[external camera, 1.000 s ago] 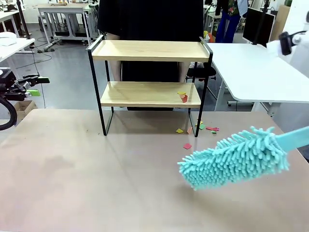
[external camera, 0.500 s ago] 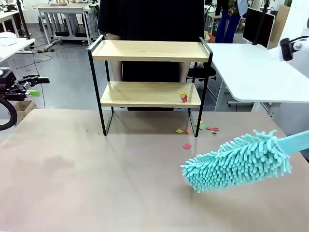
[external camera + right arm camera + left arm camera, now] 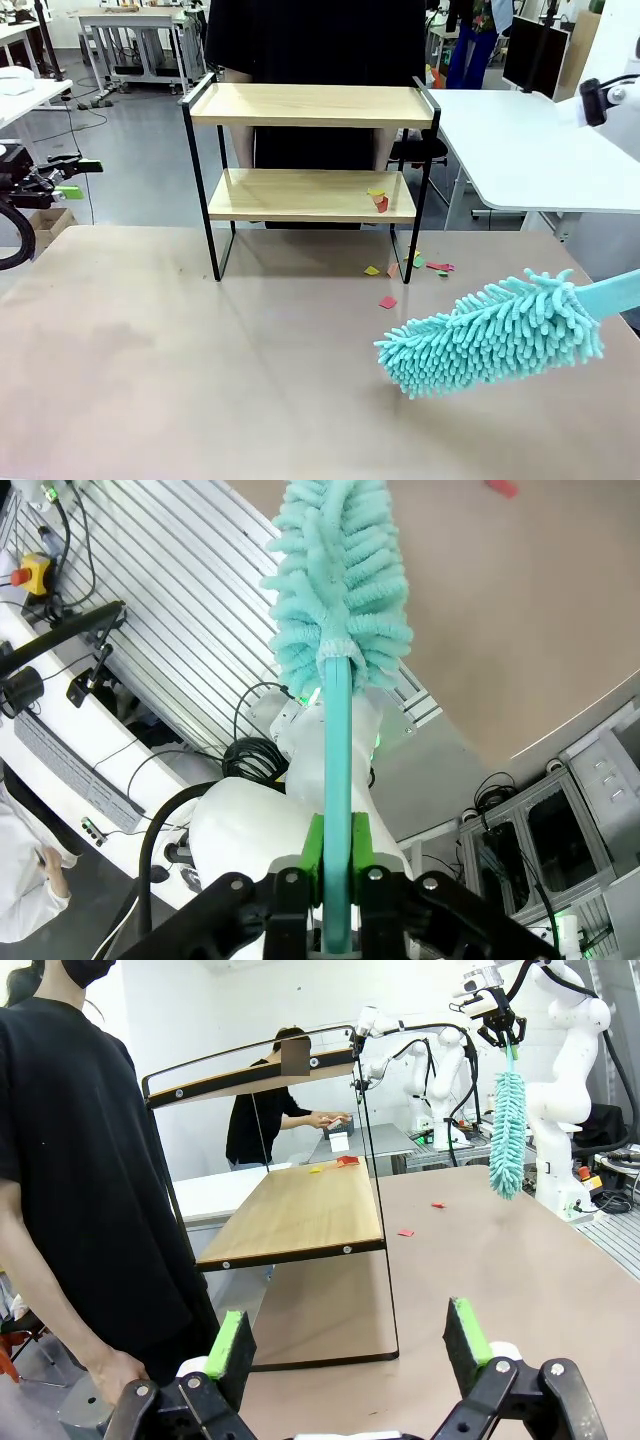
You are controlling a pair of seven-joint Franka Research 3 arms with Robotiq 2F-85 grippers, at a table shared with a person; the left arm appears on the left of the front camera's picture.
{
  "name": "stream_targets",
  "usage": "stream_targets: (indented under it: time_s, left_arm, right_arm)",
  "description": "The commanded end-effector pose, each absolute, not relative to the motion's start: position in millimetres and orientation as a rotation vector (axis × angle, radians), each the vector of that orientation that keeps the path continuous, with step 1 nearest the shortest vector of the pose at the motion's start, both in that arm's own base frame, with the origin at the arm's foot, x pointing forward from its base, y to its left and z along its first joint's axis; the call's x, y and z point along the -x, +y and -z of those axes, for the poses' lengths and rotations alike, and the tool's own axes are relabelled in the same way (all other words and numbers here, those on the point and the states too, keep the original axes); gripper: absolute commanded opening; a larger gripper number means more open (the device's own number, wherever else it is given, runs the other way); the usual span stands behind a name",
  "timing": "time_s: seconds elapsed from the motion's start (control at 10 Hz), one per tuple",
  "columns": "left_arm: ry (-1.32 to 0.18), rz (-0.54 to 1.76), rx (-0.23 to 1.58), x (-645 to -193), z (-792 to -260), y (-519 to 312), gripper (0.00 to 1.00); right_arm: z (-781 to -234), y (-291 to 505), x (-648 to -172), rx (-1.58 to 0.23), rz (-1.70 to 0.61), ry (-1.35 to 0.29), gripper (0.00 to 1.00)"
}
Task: Clean the shelf.
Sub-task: Hand the Duster back to the human.
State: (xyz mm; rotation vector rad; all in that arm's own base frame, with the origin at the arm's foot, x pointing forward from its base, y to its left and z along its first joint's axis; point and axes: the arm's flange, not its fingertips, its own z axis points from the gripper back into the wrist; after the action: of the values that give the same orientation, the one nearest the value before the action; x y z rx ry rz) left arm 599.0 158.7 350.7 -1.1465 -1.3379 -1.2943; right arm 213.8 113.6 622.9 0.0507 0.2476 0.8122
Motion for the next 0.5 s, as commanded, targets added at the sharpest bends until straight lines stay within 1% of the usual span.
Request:
stream_targets:
  time_s: [0.0,0.2,0.3,0.4]
  left_arm:
    - [-1.34,1.31,1.141,-597.8,-352.8,158.6,1.0]
    - [-1.34,1.31,1.141,-597.8,-352.8,158.6,1.0]
    - [-1.338,1.294,1.146,-599.0,-350.7,158.7,1.0]
    - [-1.331,1.281,1.152,-600.1,-368.7,154.8,1.0]
  right_arm:
    - [-628.1,116.1,-213.5,-0.058,-0.813,0.238,0.13]
    - [-622.9,113.6,-213.8,-0.051,-0.812,0.248,0.13]
    - [-627.3,114.8,-216.5,-0.07,-0.873,0.221,0.13]
    - [-633.4,116.8,-221.6,-0.108,-0.914,0.179,0.13]
